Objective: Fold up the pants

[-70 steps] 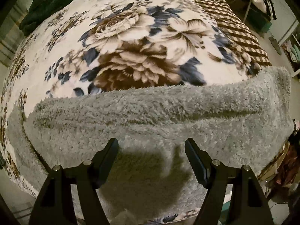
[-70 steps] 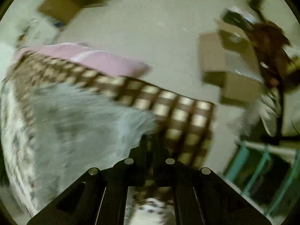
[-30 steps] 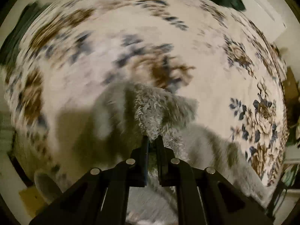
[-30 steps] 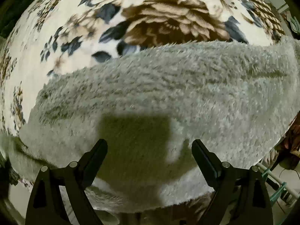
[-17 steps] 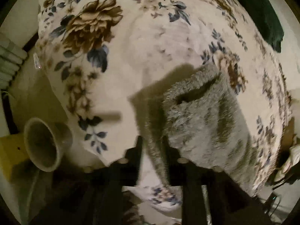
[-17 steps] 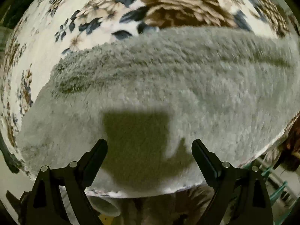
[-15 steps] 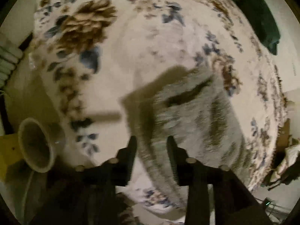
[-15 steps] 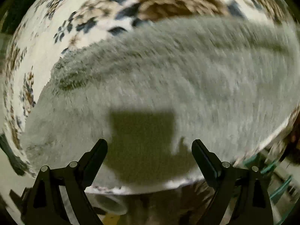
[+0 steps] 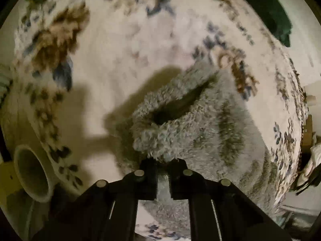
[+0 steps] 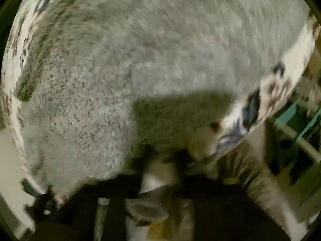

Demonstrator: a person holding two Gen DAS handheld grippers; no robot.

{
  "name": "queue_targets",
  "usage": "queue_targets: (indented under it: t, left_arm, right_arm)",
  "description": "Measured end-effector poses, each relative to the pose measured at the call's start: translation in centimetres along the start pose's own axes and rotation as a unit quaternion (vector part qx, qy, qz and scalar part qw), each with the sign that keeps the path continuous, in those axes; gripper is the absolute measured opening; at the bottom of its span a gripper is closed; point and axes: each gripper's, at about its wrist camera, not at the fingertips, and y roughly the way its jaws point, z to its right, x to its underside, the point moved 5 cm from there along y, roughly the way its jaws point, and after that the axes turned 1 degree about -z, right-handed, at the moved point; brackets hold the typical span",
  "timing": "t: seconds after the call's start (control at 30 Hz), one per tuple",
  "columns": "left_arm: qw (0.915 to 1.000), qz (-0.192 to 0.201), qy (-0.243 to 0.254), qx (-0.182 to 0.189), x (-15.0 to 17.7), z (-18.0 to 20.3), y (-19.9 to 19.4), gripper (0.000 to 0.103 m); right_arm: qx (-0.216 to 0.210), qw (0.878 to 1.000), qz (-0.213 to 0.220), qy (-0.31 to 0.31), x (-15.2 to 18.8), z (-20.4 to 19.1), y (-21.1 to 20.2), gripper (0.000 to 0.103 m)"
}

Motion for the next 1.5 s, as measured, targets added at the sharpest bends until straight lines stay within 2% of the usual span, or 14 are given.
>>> queue_targets:
  t: [0.2, 0.47, 0.5, 0.63, 0.73, 0.8, 0.9, 1.0, 1.07, 1.1, 1.13, 1.2, 1.33, 1.5]
  left_arm:
    - [1.0000, 0.008, -0.001, -0.004, 0.7, -2.1, -3.7, 0.004]
    - [0.9962, -0.070, -0.032, -0.042, 2.1, -4.7, -1.0, 0.013]
    - [0.9965, -0.063, -0.015, -0.052, 2.3, -4.1, -1.9, 0.015]
    - [0.9935, -0.009, 0.062, -0.095, 3.1, -0.7, -5.8, 0.039]
    - [0.9880, 0.032, 0.108, -0.106, 2.6, 3.4, -7.5, 0.071]
    - [0.9848, 0.058, 0.136, -0.092, 2.0, 6.1, -7.9, 0.073]
    - [0.9784, 0.064, 0.180, -0.078, 0.9, 11.1, -6.6, 0.073]
    - [0.9724, 0.066, 0.216, -0.059, 0.4, 15.5, -3.9, 0.073]
    - [0.9664, 0.056, 0.243, -0.061, 0.2, 17.4, -1.3, 0.073]
    - [0.9624, 0.047, 0.260, -0.064, 0.2, 18.2, 0.4, 0.073]
    - [0.9606, 0.037, 0.268, -0.066, 0.2, 18.7, 1.3, 0.073]
    - [0.9578, 0.007, 0.280, -0.067, 0.4, 19.3, 3.8, 0.073]
    - [0.9577, -0.016, 0.278, -0.073, 0.4, 18.8, 5.8, 0.073]
    - [0.9593, -0.026, 0.270, -0.077, 0.2, 17.9, 6.3, 0.073]
  right_arm:
    - [0.030, 0.995, 0.062, -0.076, 2.8, -1.8, -3.1, 0.005]
    - [0.051, 0.996, -0.008, -0.069, 3.6, 0.6, -2.5, 0.007]
    - [0.053, 0.996, -0.011, -0.076, 3.3, -0.2, -2.7, 0.012]
    - [0.031, 0.988, 0.010, -0.150, 2.9, -5.0, -6.5, 0.067]
    - [0.008, 0.976, 0.016, -0.216, 1.9, -11.0, -7.9, 0.069]
    - [0.011, 0.964, 0.032, -0.265, 0.7, -15.0, -8.5, 0.069]
    - [0.064, 0.926, 0.073, -0.364, -2.0, -20.5, -7.9, 0.069]
    - [0.116, 0.867, 0.070, -0.479, -5.2, -24.8, -6.6, 0.069]
    - [0.144, 0.825, 0.052, -0.545, -4.3, -26.5, -4.5, 0.068]
    - [0.150, 0.814, 0.046, -0.559, -4.3, -26.8, -3.8, 0.050]
    - [0.157, 0.807, 0.045, -0.567, -4.4, -27.3, -3.4, 0.006]
    - [0.156, 0.818, 0.047, -0.552, -5.4, -27.9, -3.4, 0.008]
    - [0.084, 0.880, 0.042, -0.465, -9.4, -28.3, -5.4, 0.008]
    - [0.064, 0.906, 0.002, -0.418, -12.2, -27.1, -3.7, 0.009]
